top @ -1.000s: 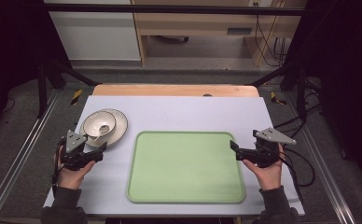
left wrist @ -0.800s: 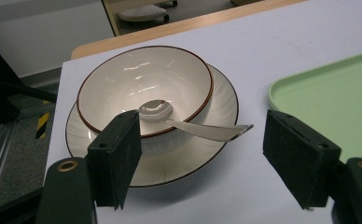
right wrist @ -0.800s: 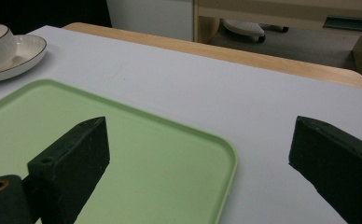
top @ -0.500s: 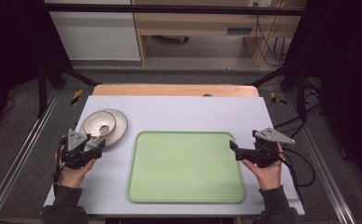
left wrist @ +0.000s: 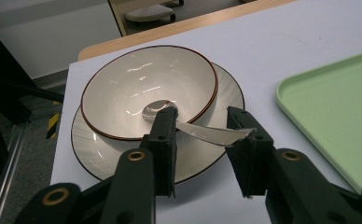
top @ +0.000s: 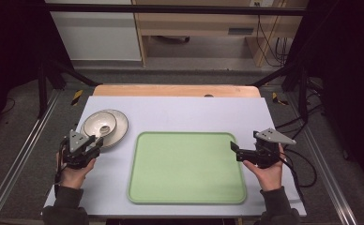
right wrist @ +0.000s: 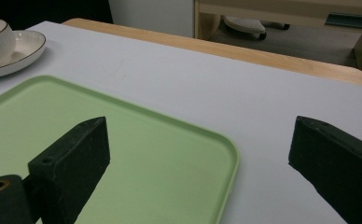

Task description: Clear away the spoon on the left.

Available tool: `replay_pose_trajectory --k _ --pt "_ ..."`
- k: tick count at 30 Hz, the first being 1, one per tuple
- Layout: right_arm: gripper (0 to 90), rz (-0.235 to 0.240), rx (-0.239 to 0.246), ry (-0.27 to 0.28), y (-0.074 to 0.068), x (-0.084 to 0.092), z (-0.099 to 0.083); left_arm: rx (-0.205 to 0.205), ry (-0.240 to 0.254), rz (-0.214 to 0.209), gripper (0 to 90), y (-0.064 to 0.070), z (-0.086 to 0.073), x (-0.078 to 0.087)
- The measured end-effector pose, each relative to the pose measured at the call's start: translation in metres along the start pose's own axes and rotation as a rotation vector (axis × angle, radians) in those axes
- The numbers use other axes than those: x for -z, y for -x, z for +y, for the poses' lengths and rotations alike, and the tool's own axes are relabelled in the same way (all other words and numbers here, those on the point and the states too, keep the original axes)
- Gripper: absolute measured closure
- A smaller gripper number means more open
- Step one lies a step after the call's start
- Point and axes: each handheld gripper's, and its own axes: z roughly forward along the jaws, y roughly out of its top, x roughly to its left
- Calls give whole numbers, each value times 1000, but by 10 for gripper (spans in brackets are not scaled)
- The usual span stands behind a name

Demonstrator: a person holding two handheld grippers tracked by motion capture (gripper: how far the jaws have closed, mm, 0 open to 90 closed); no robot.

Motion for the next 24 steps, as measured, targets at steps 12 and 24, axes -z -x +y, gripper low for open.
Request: replay_pose_trajectory --k 12,24 --pt "57 -1 0 -3 0 -1 0 -3 4 13 758 0 0 2" --pt "57 -2 2 -5 0 -1 0 -6 2 28 807 0 1 4"
